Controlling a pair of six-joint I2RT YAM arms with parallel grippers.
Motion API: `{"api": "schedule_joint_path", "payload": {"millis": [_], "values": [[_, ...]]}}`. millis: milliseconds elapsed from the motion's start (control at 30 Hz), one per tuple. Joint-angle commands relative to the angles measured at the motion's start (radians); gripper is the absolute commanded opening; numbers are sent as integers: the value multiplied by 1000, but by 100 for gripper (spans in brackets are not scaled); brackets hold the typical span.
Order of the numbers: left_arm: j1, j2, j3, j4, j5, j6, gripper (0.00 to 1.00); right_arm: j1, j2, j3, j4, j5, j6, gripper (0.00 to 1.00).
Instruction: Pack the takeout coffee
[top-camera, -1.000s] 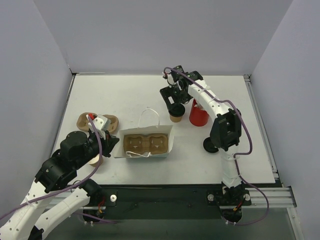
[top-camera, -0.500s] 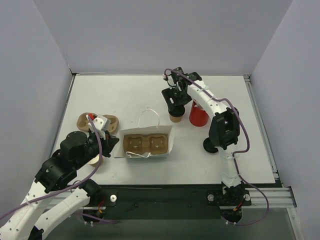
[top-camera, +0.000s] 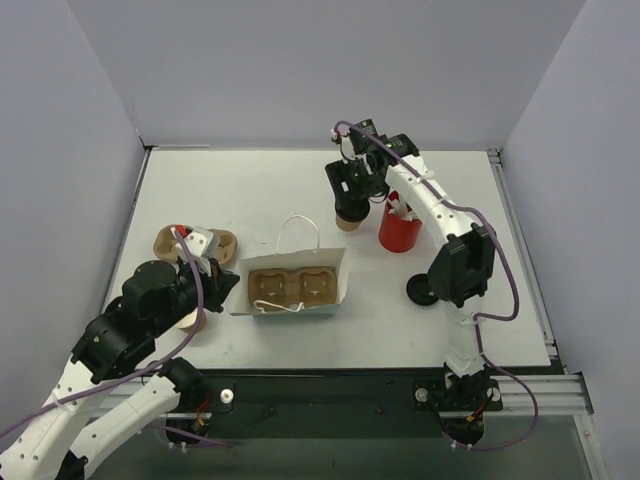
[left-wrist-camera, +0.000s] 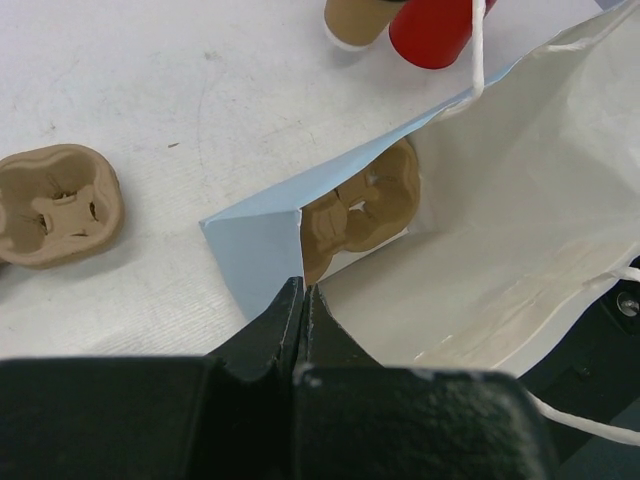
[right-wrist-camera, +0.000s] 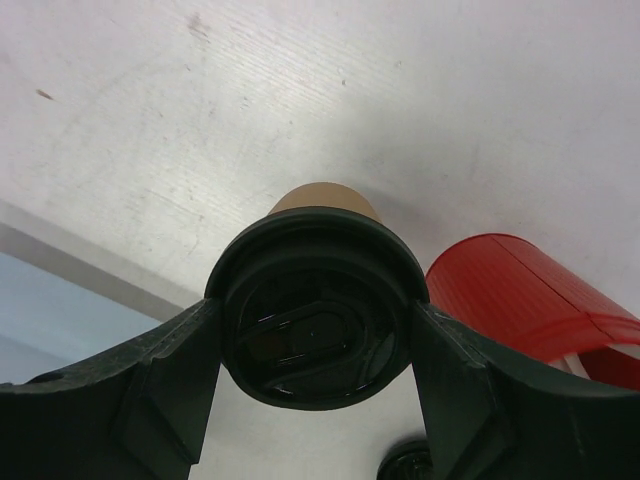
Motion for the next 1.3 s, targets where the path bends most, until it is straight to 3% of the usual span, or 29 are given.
{"api": "schedule_joint_path", "payload": {"millis": [0, 233, 600, 833, 967, 1267], "values": [[1, 19, 13, 64, -3, -37, 0, 13, -206, 80, -30, -17, 50, 55], [-1, 43, 13, 86, 17, -54, 0, 45, -421, 123, -28, -51, 90, 55], [-1, 50, -38, 251, 60, -41, 0, 382, -700, 51, 53, -55, -15, 55], [1, 86, -24, 283, 94, -17, 0, 559, -772, -32, 82, -17, -76, 58], [1, 85, -42, 322, 114, -12, 0, 605, -797, -121, 79, -45, -104, 58], [1, 47, -76, 362, 160, -5, 0, 669, -814, -331, 41, 58, -214, 58]]}}
